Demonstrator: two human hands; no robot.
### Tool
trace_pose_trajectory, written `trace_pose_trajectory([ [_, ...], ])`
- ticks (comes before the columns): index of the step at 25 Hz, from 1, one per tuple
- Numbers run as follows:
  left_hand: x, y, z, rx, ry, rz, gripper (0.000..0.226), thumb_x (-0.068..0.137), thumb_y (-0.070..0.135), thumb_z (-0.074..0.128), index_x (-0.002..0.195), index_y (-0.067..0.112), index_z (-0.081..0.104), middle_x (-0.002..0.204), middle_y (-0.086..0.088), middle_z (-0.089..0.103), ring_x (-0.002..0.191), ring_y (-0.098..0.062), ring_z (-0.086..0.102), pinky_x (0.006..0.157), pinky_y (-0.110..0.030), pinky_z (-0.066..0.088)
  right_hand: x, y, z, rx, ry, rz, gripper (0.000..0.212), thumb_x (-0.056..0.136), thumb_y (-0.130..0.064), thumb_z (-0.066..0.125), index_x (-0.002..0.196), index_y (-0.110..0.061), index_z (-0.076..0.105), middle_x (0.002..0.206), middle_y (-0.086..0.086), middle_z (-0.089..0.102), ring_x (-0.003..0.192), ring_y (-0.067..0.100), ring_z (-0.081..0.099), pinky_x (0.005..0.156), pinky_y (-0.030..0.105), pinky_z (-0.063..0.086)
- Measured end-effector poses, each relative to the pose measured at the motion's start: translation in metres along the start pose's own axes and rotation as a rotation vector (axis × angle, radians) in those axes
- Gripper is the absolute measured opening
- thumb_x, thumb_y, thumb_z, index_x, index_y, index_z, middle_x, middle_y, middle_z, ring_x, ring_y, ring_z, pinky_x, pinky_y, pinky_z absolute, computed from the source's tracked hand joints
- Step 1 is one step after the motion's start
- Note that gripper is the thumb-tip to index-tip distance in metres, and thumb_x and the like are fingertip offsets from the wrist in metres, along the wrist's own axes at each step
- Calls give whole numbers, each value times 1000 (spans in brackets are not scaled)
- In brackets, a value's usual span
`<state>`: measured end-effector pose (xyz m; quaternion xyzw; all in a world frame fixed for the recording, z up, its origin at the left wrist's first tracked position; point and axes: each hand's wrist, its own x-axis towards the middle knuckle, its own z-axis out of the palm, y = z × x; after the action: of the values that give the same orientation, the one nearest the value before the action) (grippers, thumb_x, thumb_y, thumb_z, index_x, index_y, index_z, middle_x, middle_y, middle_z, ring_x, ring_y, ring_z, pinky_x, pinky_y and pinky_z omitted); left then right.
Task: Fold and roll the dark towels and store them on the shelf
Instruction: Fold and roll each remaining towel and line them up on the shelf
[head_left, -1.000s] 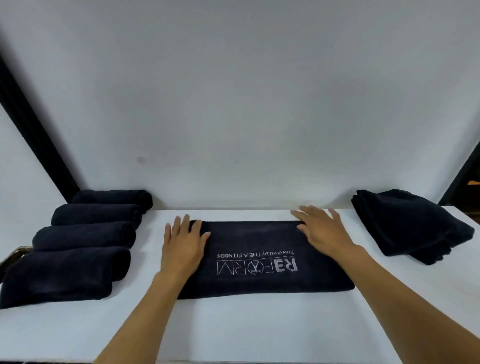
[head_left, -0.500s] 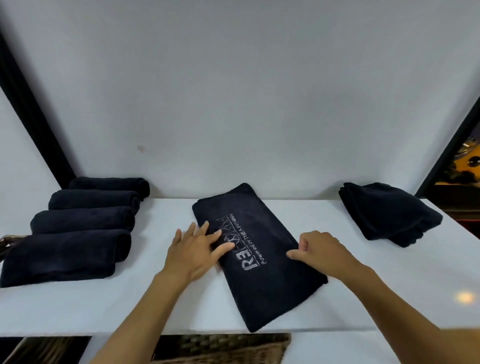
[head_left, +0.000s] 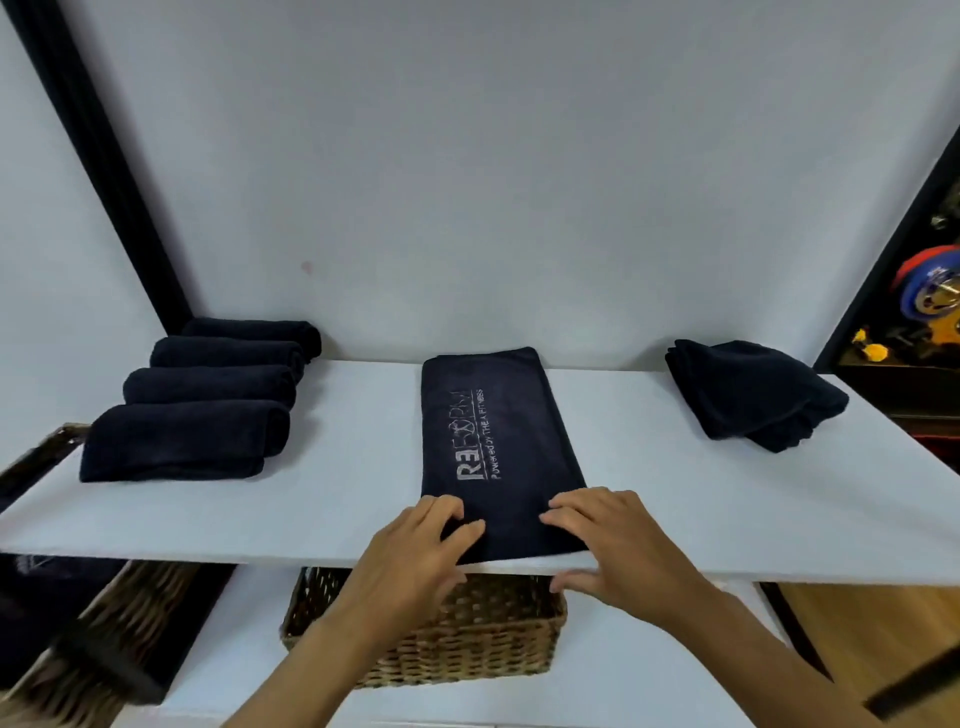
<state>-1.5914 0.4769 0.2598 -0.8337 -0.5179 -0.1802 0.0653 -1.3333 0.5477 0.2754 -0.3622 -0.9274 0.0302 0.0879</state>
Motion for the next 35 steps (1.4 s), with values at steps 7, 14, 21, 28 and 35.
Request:
trace_pose_trajectory([
  [7, -19, 18, -24, -284, 159, -241, 31, 88, 8, 61, 115, 23, 68, 106, 10, 69, 95, -4, 62, 80, -15, 50, -23, -5, -8, 325, 174, 88, 13, 93, -31, 61, 105, -35, 64, 92, -29, 60, 87, -4, 53, 86, 21, 36],
  [14, 15, 25, -26, -525, 271, -728, 17, 88, 9, 66, 89, 27, 64, 93, 6, 61, 71, -6, 54, 63, -4, 39, -6, -8, -11, 392, 277, 149, 24, 94, -10, 57, 111, -25, 62, 112, -9, 58, 100, 8, 55, 88, 24, 45],
  [21, -4, 13, -14, -165, 168, -375, 12, 92, 16, 57, 100, 16, 66, 103, 7, 54, 82, -4, 49, 69, -20, 46, -17, -3, -7, -55, 228, -112, 29, 90, -27, 40, 98, -22, 67, 99, -9, 66, 88, 14, 60, 72, 30, 44],
  [28, -13, -12, -20, 41, 108, -35, 35, 86, 41, 56, 103, 15, 72, 101, 5, 63, 97, -12, 49, 75, -24, 49, -5, 0, -17, 106, 82, -7, 23, 96, -38, 52, 114, -27, 61, 114, -13, 57, 101, 8, 48, 88, 26, 34],
  [35, 17, -15, -19, -576, 146, -532, 7, 95, 27, 58, 97, 29, 64, 86, 13, 67, 77, 3, 59, 66, -6, 40, 10, 4, -22, 521, 103, 267, 16, 98, -24, 52, 111, -25, 61, 104, -9, 64, 95, 7, 58, 79, 14, 43],
])
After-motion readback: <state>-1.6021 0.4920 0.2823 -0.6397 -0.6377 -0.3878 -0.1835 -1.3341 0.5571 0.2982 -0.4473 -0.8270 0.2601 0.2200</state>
